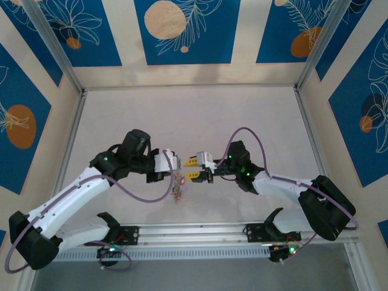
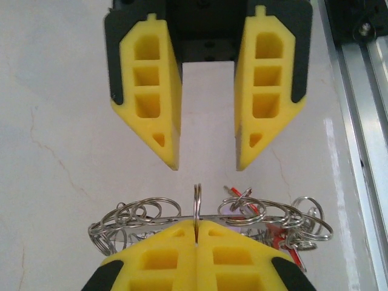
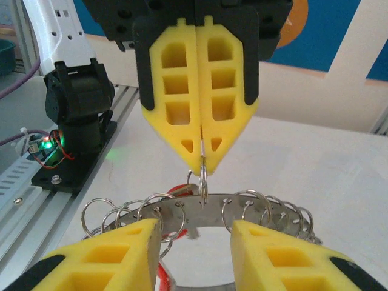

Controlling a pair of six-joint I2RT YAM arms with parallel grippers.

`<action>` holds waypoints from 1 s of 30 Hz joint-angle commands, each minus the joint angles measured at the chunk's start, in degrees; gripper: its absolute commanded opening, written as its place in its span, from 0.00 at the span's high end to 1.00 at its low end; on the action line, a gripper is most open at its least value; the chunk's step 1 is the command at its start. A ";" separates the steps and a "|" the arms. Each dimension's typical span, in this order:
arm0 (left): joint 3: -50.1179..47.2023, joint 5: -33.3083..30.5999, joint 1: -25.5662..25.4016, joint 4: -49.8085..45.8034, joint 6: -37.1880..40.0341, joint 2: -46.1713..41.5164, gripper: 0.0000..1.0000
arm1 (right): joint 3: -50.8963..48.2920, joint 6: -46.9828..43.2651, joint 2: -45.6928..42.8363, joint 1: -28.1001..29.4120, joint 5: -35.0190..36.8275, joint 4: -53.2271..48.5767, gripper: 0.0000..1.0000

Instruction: Put the keys on the keyring

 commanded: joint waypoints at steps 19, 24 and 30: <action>6.29 -0.88 -2.92 -4.41 1.33 4.46 1.00 | 2.42 0.06 0.51 2.85 2.55 -5.22 0.70; 6.35 -1.71 -3.62 -4.55 1.33 4.75 1.00 | 3.29 0.37 1.67 3.26 2.30 -5.49 0.75; 6.09 -1.38 -3.89 -3.92 0.91 4.83 1.00 | 4.14 0.14 2.54 3.97 1.96 -5.32 1.00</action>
